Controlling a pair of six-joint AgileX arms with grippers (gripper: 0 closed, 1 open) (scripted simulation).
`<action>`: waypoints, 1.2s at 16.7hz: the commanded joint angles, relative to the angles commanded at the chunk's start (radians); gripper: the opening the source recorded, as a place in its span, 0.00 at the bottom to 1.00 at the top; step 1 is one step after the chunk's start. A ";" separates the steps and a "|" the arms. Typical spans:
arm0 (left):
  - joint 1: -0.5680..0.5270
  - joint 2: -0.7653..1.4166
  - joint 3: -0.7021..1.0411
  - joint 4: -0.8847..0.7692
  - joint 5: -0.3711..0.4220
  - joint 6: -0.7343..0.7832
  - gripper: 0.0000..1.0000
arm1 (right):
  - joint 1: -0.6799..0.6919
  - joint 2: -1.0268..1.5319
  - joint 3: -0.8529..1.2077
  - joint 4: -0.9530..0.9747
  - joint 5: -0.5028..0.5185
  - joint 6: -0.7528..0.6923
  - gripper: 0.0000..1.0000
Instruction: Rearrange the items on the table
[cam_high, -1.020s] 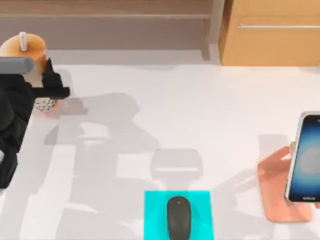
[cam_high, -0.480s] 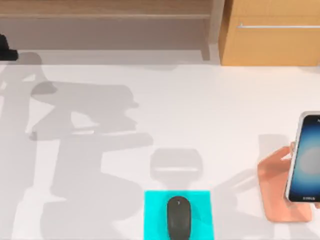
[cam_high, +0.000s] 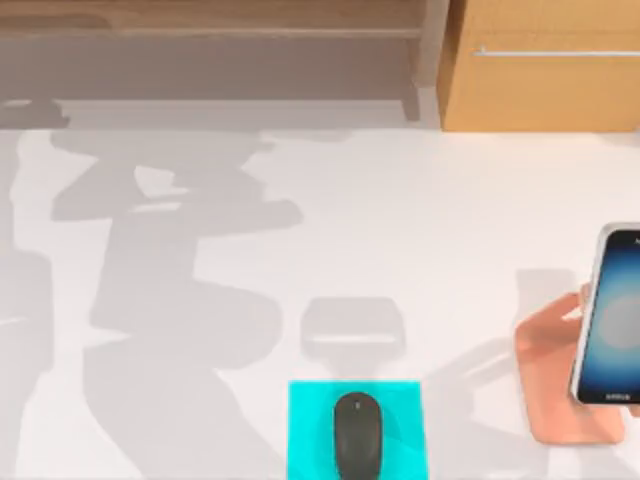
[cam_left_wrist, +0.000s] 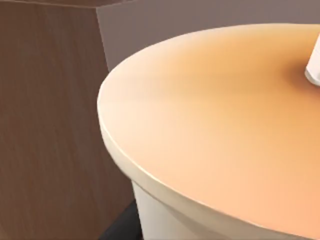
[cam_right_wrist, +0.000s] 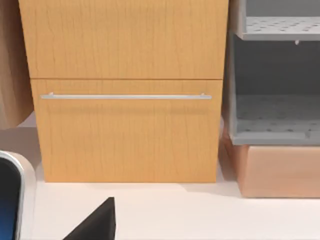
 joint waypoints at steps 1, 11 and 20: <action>0.006 0.014 0.061 -0.068 0.016 -0.010 0.00 | 0.000 0.000 0.000 0.000 0.000 0.000 1.00; -0.011 0.140 0.459 -0.564 0.093 -0.120 0.00 | 0.000 0.000 0.000 0.000 0.000 0.000 1.00; -0.008 0.135 0.457 -0.563 0.092 -0.120 0.00 | 0.000 0.000 0.000 0.000 0.000 0.000 1.00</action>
